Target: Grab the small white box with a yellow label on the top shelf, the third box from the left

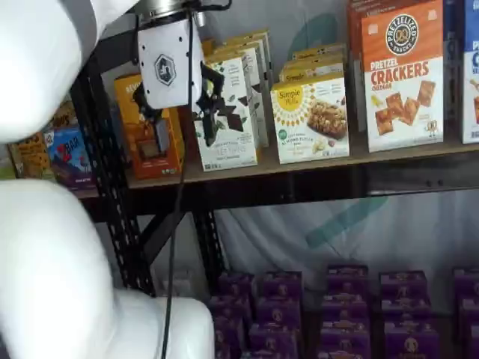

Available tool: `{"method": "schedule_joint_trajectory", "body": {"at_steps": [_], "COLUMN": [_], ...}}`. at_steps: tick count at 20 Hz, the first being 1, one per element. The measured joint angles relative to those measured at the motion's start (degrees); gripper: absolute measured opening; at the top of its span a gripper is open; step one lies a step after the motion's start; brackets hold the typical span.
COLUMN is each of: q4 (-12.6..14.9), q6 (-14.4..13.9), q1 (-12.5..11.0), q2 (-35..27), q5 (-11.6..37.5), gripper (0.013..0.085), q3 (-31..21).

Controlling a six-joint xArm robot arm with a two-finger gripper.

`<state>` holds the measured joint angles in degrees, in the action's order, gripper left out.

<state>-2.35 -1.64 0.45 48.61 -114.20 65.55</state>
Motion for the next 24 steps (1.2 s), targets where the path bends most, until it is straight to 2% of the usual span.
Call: {"method": "schedule_joint_trajectory", "body": {"at_steps": [2,5,9,12,16,19,20,24], "q4": [-1.0,-1.0,0.9,2.9,4.6,4.5,4.1,4.2], "q6": [0.5,0.5,0.4,1.6,5.6,8.5,10.4,12.7], "q1": [-0.9,-0.9,0.0,-0.6,-4.4,-7.5,-9.6,-12.1], "q2": [0.5,0.6,1.0,1.3,1.2,0.8,0.2,-1.1], "q5": [0.8,1.0,2.4,4.7,9.1,12.0,13.8,17.1], "gripper": [0.0850,0.0850,0.0850,0.0850,0.0850,0.0850,0.0850,0.0850], "q3": [-0.4,-0.6,-1.2,-2.1,-3.5,-4.1,-4.1,-4.1]}}
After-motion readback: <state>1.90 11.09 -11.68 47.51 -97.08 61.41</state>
